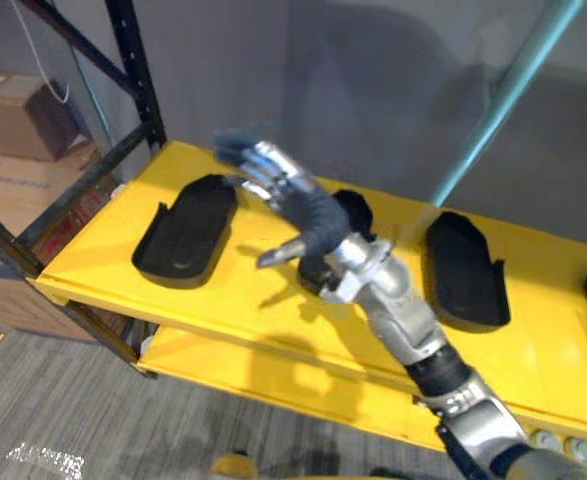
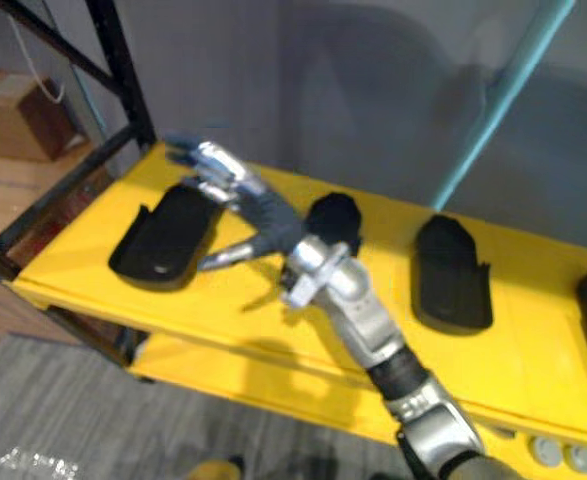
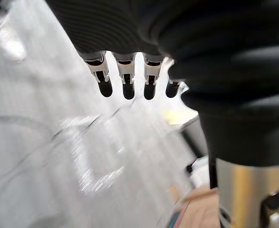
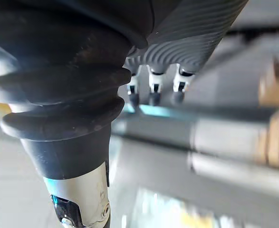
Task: Walk over and take plastic housings, then place them on the shelf
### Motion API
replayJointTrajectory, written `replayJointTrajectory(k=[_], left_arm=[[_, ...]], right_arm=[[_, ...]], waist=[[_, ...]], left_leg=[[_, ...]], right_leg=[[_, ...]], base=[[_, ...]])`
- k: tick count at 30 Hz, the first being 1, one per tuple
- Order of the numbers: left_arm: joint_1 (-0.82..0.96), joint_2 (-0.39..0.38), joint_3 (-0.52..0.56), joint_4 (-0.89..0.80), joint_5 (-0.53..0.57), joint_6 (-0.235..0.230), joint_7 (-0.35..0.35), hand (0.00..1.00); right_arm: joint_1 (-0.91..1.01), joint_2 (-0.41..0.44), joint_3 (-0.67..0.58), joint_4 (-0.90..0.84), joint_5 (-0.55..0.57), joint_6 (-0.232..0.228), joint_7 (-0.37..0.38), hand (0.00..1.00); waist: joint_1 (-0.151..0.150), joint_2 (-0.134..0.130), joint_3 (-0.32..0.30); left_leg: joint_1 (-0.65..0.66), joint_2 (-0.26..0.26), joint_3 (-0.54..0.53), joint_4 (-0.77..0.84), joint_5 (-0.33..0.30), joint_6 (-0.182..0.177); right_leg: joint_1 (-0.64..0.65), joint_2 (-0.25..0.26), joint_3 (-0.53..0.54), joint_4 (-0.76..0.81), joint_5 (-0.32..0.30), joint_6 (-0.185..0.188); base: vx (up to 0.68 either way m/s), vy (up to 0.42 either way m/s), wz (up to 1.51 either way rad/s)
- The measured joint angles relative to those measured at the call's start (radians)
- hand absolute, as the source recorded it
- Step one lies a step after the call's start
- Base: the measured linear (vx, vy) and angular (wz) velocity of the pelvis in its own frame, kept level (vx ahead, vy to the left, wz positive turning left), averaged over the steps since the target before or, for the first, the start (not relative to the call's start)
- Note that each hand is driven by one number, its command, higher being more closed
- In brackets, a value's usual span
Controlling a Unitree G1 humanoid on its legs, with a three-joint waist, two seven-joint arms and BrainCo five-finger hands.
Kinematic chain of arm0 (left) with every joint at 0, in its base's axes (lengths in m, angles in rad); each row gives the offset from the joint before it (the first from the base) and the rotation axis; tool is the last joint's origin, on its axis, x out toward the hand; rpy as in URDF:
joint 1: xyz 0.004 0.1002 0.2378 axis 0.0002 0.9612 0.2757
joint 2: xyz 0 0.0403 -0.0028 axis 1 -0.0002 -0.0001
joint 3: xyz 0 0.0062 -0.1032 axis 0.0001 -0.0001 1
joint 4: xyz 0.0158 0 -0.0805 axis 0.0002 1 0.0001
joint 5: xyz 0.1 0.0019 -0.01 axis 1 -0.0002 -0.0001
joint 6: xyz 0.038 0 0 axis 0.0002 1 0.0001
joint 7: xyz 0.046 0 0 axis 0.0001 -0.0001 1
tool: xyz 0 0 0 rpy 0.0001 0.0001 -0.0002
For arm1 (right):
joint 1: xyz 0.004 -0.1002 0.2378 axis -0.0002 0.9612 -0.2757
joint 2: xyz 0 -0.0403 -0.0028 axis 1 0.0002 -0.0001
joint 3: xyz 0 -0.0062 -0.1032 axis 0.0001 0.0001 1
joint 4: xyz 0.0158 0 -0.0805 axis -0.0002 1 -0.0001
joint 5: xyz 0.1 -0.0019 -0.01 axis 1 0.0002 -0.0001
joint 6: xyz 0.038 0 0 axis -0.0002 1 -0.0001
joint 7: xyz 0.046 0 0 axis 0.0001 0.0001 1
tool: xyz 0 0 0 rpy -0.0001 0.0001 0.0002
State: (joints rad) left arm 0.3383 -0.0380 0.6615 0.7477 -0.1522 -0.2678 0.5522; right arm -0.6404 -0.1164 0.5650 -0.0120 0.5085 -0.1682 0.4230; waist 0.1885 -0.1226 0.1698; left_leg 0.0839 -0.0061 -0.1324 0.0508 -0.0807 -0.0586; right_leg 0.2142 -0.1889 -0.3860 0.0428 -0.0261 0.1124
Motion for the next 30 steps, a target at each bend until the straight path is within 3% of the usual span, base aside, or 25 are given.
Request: replayJointTrajectory(k=[6, 9, 11, 17, 23, 28, 30], left_arm=[[-0.032, 0.035, -0.101, 0.100, -0.120, 0.113, -0.300, 0.00], [-0.026, 0.060, -0.173, 0.118, -0.128, 0.137, -0.387, 0.00], [-0.029, 0.087, -0.206, 0.119, -0.157, 0.138, -0.426, 0.00], [-0.065, 0.122, -0.260, 0.114, -0.162, 0.135, -0.452, 0.00], [-0.069, 0.115, -0.364, 0.086, -0.155, 0.137, -0.450, 0.00], [-0.069, 0.113, -0.372, 0.056, -0.164, 0.148, -0.449, 0.00], [-0.069, 0.112, -0.373, 0.052, -0.164, 0.156, -0.450, 0.00]], right_arm=[[-0.037, 0.070, 0.150, 0.062, 0.019, 0.065, 0.085, 0.00], [-0.037, 0.088, 0.217, 0.064, 0.019, 0.086, 0.123, 0.00], [-0.037, 0.111, 0.278, 0.068, 0.008, 0.101, 0.136, 0.00], [-0.035, 0.171, 0.372, 0.129, -0.072, 0.106, 0.099, 0.00], [-0.035, 0.206, 0.355, 0.277, -0.183, 0.092, -0.090, 0.00], [-0.036, 0.238, 0.248, 0.343, -0.219, 0.015, -0.190, 0.00], [-0.040, 0.238, 0.230, 0.350, -0.235, 0.006, -0.207, 0.00]], waist=[[0.021, 0.003, 0.003], [0.022, 0.005, 0.007], [0.026, 0.005, 0.019], [0.043, 0.017, 0.057], [0.076, 0.028, 0.102], [0.088, 0.037, 0.151], [0.094, 0.039, 0.163]], left_leg=[[-0.037, -0.006, -0.039, 0.030, 0.002, 0.003], [-0.054, -0.003, -0.047, 0.028, 0.003, -0.008], [-0.054, 0.002, -0.045, 0.030, 0.007, -0.015], [-0.080, 0.045, -0.056, 0.029, 0.023, -0.040], [-0.094, 0.054, -0.083, 0.031, 0.031, -0.052], [-0.110, 0.053, -0.086, 0.035, 0.031, -0.052], [-0.123, 0.050, -0.090, 0.047, 0.028, -0.052]], right_leg=[[0.002, 0.007, -0.012, -0.001, -0.007, -0.011], [-0.002, 0.013, -0.010, -0.002, -0.033, -0.043], [-0.001, 0.017, 0.005, -0.002, -0.062, -0.032], [-0.024, 0.057, 0.000, -0.001, -0.065, -0.030], [-0.023, 0.070, -0.025, -0.002, -0.061, -0.026], [-0.034, 0.071, -0.028, -0.003, -0.061, -0.026], [-0.039, 0.072, -0.032, -0.003, -0.061, -0.026]], base=[[-0.06, -0.004, 0.20], [-0.08, -0.025, 0.06], [-0.07, -0.060, -0.03], [-0.05, -0.075, 0.03], [0.01, -0.038, 0.12], [0.00, -0.001, 0.01], [0.02, 0.002, 0.06]])
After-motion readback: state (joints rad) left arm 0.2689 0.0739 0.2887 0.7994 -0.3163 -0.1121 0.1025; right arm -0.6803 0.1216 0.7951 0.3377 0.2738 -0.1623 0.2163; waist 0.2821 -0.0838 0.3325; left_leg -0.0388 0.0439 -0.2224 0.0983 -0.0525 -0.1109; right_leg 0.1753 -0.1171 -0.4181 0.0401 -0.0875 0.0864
